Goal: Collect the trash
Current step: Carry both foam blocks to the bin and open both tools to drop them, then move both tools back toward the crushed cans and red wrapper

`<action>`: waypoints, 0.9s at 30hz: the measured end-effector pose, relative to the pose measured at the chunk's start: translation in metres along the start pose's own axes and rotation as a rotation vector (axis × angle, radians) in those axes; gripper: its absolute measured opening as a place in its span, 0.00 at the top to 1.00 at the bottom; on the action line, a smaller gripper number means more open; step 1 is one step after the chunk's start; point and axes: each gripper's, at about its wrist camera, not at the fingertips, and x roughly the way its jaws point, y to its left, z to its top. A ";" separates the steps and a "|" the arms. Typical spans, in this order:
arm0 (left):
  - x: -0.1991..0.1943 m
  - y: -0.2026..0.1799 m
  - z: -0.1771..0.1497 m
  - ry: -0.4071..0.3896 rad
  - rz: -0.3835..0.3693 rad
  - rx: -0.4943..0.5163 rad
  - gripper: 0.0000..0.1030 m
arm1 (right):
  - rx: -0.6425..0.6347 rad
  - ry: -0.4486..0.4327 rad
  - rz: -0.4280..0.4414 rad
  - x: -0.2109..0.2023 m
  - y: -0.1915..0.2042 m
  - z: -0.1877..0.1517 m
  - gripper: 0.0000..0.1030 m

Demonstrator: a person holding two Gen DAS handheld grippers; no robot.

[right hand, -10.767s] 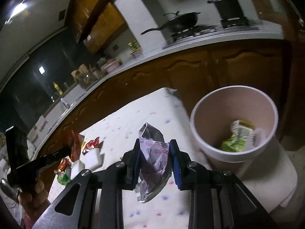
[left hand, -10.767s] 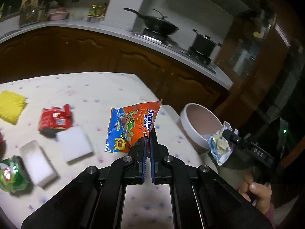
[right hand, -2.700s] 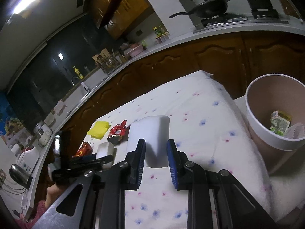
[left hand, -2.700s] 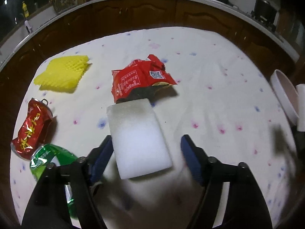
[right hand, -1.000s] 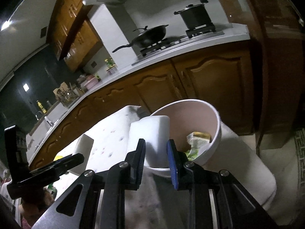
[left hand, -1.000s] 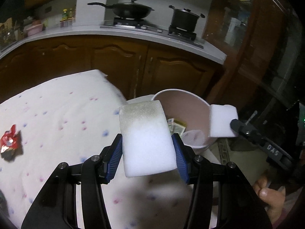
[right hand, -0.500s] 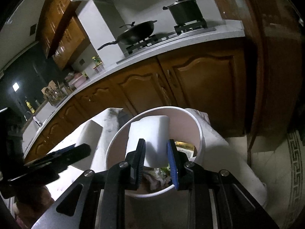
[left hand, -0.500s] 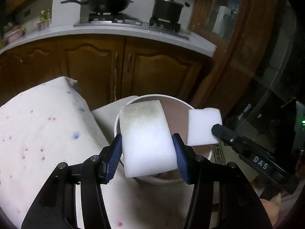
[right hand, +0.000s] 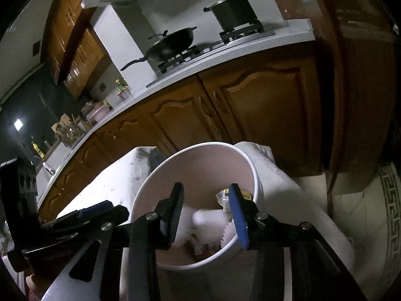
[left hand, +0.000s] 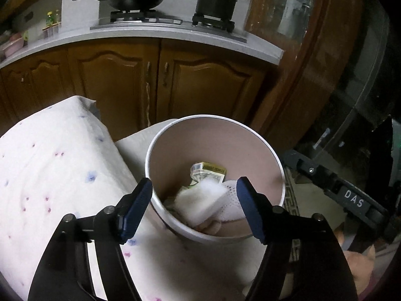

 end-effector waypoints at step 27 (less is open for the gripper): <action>-0.139 0.115 -0.102 -0.098 0.136 -0.267 0.25 | -0.053 0.039 0.190 -0.014 0.102 -0.041 0.25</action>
